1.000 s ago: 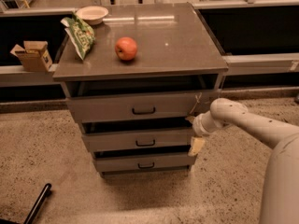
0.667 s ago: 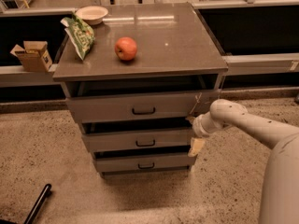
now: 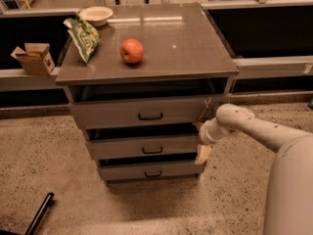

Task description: Open middle drawer

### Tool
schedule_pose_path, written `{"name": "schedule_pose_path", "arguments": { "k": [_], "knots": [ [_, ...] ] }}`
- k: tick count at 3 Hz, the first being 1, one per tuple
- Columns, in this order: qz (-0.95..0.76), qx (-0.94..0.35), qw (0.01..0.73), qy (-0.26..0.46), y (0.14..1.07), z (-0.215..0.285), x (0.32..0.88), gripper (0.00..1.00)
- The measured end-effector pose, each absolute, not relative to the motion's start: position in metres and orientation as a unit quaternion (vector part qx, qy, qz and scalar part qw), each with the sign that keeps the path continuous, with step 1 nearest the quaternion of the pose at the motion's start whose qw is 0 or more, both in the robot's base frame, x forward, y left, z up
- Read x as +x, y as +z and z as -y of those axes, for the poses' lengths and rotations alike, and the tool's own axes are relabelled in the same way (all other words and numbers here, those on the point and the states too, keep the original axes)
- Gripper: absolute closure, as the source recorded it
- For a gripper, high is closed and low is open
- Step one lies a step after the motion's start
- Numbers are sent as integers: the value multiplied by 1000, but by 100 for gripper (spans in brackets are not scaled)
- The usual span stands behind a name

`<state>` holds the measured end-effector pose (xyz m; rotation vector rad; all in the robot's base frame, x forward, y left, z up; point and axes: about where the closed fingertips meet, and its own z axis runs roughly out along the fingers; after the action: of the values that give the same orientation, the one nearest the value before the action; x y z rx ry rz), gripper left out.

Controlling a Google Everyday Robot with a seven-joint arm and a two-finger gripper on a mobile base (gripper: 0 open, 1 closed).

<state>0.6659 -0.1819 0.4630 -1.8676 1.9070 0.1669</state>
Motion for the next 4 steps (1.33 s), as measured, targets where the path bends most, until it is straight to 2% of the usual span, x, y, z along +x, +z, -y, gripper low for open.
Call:
{"name": "schedule_pose_path", "arguments": {
  "k": [1, 2, 4],
  "knots": [
    [-698, -683, 208, 56, 441, 187, 673, 0],
    [-697, -689, 183, 72, 422, 191, 672, 24],
    [-682, -706, 163, 102, 425, 182, 657, 47]
  ]
}}
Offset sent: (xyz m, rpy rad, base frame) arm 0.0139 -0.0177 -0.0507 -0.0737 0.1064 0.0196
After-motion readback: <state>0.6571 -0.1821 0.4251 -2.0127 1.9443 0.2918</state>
